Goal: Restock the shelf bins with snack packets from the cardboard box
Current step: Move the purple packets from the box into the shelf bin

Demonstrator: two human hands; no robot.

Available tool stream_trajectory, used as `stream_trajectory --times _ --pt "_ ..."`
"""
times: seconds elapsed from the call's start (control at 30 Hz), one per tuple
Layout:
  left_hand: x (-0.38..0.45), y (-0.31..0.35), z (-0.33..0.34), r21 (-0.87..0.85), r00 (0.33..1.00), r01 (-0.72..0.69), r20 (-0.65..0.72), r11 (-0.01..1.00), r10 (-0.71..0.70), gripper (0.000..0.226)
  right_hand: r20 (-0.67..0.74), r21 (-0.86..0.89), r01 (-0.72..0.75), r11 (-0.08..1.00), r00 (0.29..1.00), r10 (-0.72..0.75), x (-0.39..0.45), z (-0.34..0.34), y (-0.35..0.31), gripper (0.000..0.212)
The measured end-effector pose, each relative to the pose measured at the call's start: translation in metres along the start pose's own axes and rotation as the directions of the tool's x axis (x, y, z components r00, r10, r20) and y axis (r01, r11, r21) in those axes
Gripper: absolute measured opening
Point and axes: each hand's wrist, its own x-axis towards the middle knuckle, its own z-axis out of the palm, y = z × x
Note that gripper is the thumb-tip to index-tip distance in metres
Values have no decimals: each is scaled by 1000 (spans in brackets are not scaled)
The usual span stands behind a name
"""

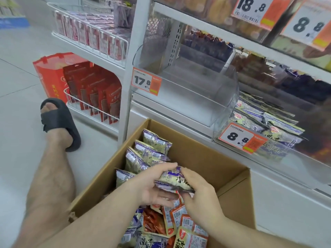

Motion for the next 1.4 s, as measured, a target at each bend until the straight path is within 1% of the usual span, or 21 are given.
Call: stream_trajectory --times 0.1,0.13,0.2,0.23,0.3,0.33,0.37,0.43,0.47,0.57,0.63,0.73,0.8,0.87,0.97,1.03,1.07,1.17,1.27,1.33,1.4 --pt "-11 1 -9 59 998 -36 -54 998 39 24 122 45 -37 998 992 32 -4 -8 -16 72" --pt "-14 0 -13 98 996 -42 -72 994 49 24 116 90 -94 992 990 83 -4 -13 -20 68" --pt "-21 -4 -25 165 991 -56 -113 985 75 22 29 234 -225 946 974 224 4 -21 -24 41" --pt "-25 -7 -31 179 986 -72 -133 981 97 26 -15 267 -284 921 954 298 11 -22 -25 29" --pt "-32 -12 -44 181 978 -118 -148 976 146 60 -8 283 -384 879 915 402 32 -20 -24 19" --pt "-33 -14 -51 185 975 -134 -150 974 163 75 56 325 -434 840 896 441 43 -16 -21 19" --pt "-36 -14 -55 178 973 -143 -153 974 171 76 144 377 -485 789 872 468 53 -10 -20 18" --pt "-44 -13 -57 141 967 -175 -159 974 197 48 297 411 -560 719 828 475 67 6 -21 18" --pt "-49 -12 -57 114 965 -193 -159 974 210 37 344 388 -575 721 816 465 71 14 -23 21" --pt "-57 -11 -59 68 952 -256 -155 964 264 34 376 399 -547 736 830 413 81 42 -34 18" --pt "-61 -13 -60 70 941 -279 -178 958 288 33 312 436 -492 754 868 386 87 57 -41 15" --pt "-67 -15 -59 106 940 -267 -188 958 283 31 198 370 -438 819 899 391 89 65 -48 27" --pt "-70 -16 -59 130 943 -253 -188 959 274 29 224 481 -467 742 884 411 84 54 -50 33" --pt "-70 -17 -62 127 946 -249 -181 960 269 31 240 572 -465 676 883 404 78 29 -51 23" --pt "-67 -18 -59 104 952 -245 -164 964 259 35 60 532 -288 796 951 304 63 -22 -40 19" --pt "-63 -17 -49 89 943 -287 -147 954 297 38 -121 313 -81 946 985 124 42 -59 -32 34" --pt "-60 -16 -43 75 934 -316 -150 946 324 40 -162 217 22 976 987 13 29 -74 -30 44" --pt "-58 -12 -17 10 907 -379 -191 925 374 44 -231 77 268 960 942 -244 -4 -96 -19 71" --pt "-50 -7 8 -58 918 -386 -123 921 377 56 -291 4 465 885 847 -444 -19 -91 -4 48" --pt "-50 -4 22 -96 920 -391 -68 916 385 54 -297 -46 535 844 799 -523 -21 -81 9 57" --pt "-54 -2 37 -102 918 -397 -21 912 397 46 -284 -60 549 834 791 -541 -24 -76 16 60"
